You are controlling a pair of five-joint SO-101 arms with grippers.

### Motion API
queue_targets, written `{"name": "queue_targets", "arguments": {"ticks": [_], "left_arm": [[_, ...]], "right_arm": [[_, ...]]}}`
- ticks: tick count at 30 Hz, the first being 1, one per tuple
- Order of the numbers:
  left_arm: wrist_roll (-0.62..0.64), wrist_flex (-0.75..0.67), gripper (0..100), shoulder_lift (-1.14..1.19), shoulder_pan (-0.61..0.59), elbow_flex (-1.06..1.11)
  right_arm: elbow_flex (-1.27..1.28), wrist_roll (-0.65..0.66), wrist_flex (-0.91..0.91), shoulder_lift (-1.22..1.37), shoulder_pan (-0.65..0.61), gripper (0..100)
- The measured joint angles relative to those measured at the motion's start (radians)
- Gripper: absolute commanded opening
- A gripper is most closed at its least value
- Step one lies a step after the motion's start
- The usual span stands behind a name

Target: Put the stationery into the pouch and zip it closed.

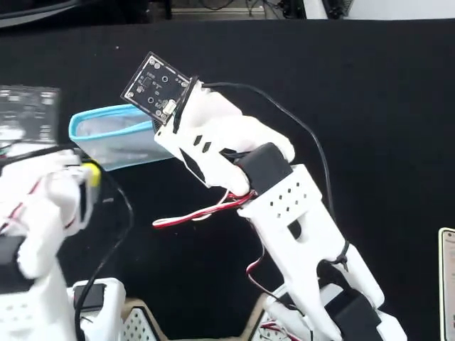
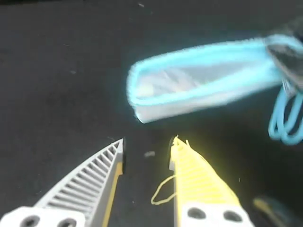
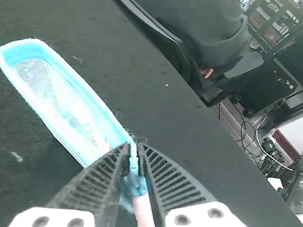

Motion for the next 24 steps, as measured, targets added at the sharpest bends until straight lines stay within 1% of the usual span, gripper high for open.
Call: {"name": "queue_targets", "arguments": {"ticks": [3, 6, 11, 15, 17, 24], "left_arm": [[-0.012, -0.077, 17, -0.031, 0.052, 0.153], [-0.026, -0.207, 17, -0.058, 0.058, 0.292], [-0.031, -0.459, 17, -0.084, 0.002, 0.474], [-0.031, -0.603, 17, -0.110, -0.012, 0.566], [0.002, -0.669, 17, -0.124, -0.015, 0.611], [0.173, -0.907, 17, -0.137, -0.018, 0.761]], "right_arm": [[0.000, 0.000, 0.000, 0.000, 0.000, 1.1], [0.000, 0.000, 0.000, 0.000, 0.000, 1.1], [0.000, 0.000, 0.005, 0.000, 0.000, 1.1], [-0.018, 0.000, 0.032, 0.000, 0.000, 1.1], [-0.028, 0.000, 0.057, -0.011, -0.003, 1.1], [-0.028, 0.003, 0.117, -0.049, -0.086, 1.1]]}}
